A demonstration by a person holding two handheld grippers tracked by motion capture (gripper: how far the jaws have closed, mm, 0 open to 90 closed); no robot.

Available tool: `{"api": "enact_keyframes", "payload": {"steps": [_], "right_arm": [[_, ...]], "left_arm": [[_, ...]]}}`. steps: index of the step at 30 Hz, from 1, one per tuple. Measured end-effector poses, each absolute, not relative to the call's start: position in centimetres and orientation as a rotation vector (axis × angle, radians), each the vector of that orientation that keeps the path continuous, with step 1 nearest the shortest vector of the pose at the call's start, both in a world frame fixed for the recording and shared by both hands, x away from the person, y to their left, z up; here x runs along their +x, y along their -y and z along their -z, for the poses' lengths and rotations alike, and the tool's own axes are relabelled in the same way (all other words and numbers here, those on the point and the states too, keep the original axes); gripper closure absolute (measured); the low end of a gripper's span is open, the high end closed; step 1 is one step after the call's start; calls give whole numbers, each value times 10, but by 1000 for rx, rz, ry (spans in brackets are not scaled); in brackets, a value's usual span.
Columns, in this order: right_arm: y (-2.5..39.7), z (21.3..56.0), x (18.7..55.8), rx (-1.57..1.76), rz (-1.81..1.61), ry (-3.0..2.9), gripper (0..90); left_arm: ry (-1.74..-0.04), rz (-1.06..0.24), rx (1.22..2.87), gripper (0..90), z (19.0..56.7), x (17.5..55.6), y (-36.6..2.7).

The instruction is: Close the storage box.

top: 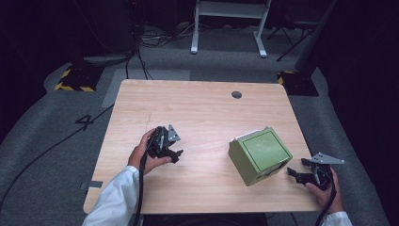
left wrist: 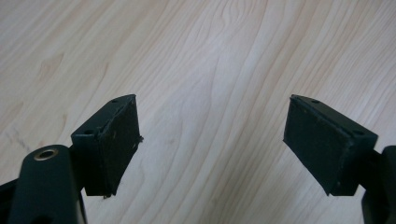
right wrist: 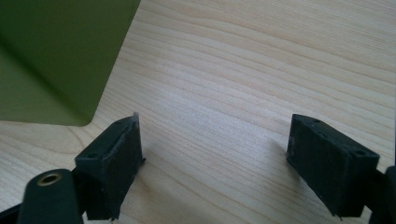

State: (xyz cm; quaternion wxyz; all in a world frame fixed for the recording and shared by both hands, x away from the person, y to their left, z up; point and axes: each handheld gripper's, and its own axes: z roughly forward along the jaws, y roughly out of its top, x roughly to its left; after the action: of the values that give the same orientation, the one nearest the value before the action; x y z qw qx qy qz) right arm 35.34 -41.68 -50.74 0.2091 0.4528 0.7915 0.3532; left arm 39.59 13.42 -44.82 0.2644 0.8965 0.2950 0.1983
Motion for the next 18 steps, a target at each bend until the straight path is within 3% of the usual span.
{"api": "enact_keyframes", "payload": {"steps": [18], "right_arm": [[417,507,353,1259,-982,-2202,181]], "left_arm": [[-906,-473,2445,172,483,365,-187]]}}
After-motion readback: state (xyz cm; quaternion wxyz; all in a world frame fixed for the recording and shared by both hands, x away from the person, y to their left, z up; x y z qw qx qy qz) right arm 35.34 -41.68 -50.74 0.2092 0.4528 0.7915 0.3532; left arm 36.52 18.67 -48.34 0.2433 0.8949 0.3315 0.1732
